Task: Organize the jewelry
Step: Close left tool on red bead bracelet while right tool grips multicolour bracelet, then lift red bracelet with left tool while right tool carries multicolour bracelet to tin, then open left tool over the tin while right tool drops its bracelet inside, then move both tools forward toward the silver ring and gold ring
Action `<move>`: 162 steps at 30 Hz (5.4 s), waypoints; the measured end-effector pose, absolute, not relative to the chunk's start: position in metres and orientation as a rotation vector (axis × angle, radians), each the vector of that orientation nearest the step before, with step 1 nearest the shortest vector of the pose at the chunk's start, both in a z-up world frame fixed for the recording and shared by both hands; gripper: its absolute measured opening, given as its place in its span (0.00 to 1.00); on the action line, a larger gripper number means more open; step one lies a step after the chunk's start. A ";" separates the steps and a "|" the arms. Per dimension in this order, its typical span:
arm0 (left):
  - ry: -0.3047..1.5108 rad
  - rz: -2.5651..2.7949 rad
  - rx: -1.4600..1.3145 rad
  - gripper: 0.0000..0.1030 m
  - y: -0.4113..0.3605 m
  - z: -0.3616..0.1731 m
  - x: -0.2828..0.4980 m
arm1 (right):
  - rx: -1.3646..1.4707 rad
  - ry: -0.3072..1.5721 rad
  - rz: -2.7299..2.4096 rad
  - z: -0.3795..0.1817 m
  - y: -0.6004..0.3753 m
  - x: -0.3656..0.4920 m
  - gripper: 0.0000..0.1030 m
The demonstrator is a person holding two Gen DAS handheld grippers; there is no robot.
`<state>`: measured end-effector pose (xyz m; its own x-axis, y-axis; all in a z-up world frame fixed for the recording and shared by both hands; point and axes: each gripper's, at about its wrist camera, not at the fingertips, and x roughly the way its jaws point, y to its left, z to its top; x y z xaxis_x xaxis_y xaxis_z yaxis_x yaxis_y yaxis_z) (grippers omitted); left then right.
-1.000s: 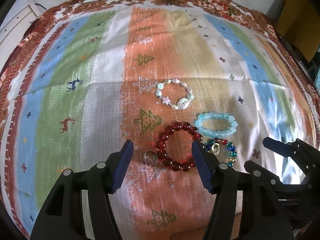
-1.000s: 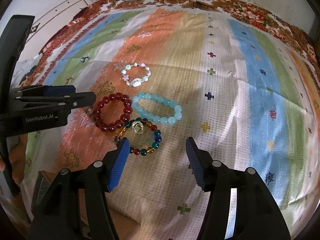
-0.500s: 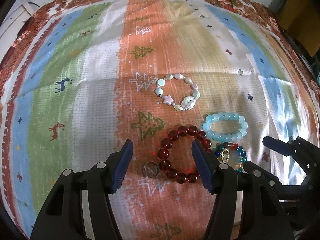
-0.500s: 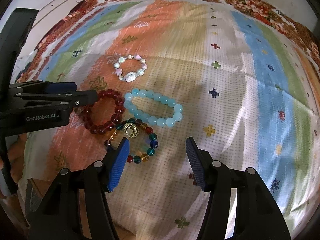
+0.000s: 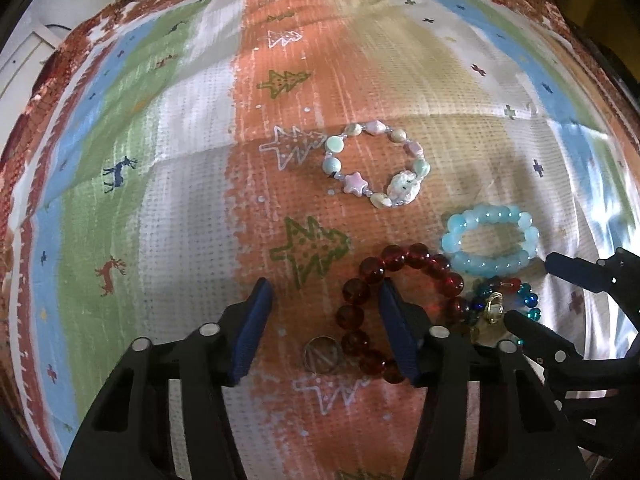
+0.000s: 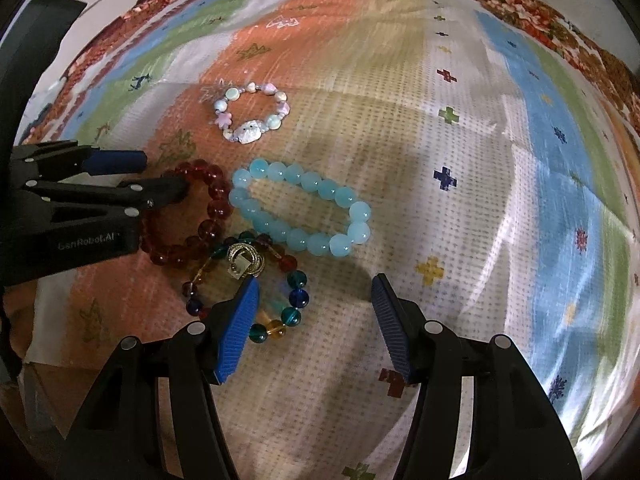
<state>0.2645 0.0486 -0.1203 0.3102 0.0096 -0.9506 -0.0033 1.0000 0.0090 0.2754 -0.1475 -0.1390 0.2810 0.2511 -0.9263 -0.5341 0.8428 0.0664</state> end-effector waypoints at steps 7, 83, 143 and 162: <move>1.245 -0.014 0.033 0.18 0.042 -0.121 0.264 | -0.312 1.198 0.575 -0.141 -0.143 0.271 0.34; 0.985 -0.044 -0.137 0.13 0.037 -0.007 0.155 | -0.114 0.922 0.604 -0.035 -0.193 0.196 0.10; 0.868 -0.054 -0.121 0.66 0.012 0.006 0.053 | -0.099 0.864 0.668 -0.020 -0.206 0.104 0.45; 0.823 0.179 -0.099 0.91 0.051 0.000 0.086 | -0.015 0.872 0.533 -0.032 -0.226 0.144 0.72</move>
